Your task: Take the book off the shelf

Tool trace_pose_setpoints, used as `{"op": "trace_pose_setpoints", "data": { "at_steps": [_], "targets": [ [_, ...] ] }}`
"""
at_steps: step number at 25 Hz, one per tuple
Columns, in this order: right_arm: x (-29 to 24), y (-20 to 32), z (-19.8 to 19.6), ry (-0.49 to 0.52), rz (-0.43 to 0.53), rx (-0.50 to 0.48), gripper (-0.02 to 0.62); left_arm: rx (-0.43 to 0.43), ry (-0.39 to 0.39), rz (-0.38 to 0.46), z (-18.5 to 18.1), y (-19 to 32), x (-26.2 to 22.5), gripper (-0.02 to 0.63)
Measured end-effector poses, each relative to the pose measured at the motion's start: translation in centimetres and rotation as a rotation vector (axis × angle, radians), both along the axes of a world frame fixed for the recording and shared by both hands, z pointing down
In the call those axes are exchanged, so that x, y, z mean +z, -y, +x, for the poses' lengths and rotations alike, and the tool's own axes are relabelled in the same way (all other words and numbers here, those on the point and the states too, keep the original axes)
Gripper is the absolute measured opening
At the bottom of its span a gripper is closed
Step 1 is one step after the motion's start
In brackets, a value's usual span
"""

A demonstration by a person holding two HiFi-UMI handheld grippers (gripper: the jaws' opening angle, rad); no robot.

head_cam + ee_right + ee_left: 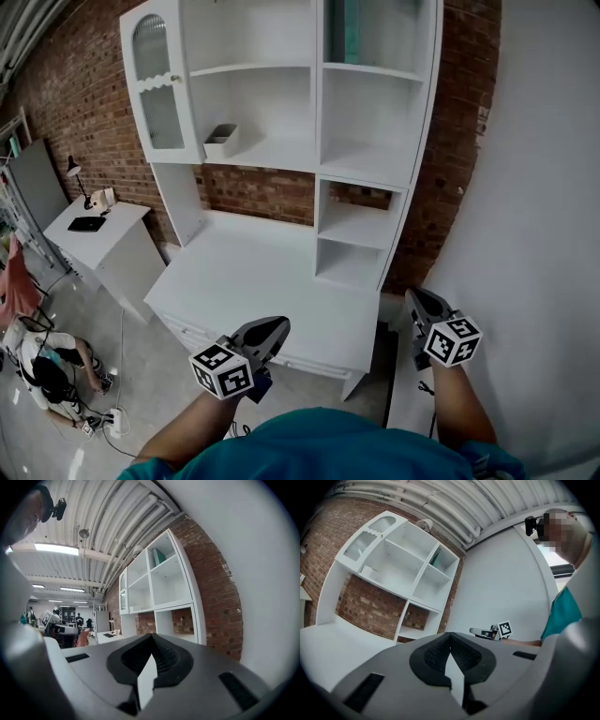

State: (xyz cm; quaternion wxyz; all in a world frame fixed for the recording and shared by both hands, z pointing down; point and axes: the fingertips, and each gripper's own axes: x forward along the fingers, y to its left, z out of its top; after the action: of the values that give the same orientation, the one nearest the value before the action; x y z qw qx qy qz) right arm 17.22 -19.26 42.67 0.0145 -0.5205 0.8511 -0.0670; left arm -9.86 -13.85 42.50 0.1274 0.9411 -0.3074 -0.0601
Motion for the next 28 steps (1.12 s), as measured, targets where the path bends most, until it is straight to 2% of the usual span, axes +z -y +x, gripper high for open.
{"op": "trace_pose_setpoints", "data": {
  "at_steps": [4,9,14,21,28],
  "targets": [
    [-1.8,5.4,2.7,-0.002,0.028,-0.021,0.023,-0.017,-0.029,0.005,3.4,4.2,-1.0,0.015],
    [-3.7,11.3,6.4,-0.011,0.062,-0.022,0.021,-0.008,-0.030,0.020,8.4,9.0,-2.2,0.015],
    [-4.5,15.8,9.1,-0.008,0.067,-0.019,0.021,-0.020,-0.044,0.033,11.9,13.7,-3.1,0.015],
    [-5.1,17.8,10.5,-0.011,0.060,-0.001,0.023,-0.012,-0.025,0.060,14.2,18.4,-4.3,0.015],
    [-8.4,17.8,9.9,-0.021,0.102,0.069,0.023,0.042,-0.016,0.109,13.6,23.0,-7.5,0.015]
  ]
}}
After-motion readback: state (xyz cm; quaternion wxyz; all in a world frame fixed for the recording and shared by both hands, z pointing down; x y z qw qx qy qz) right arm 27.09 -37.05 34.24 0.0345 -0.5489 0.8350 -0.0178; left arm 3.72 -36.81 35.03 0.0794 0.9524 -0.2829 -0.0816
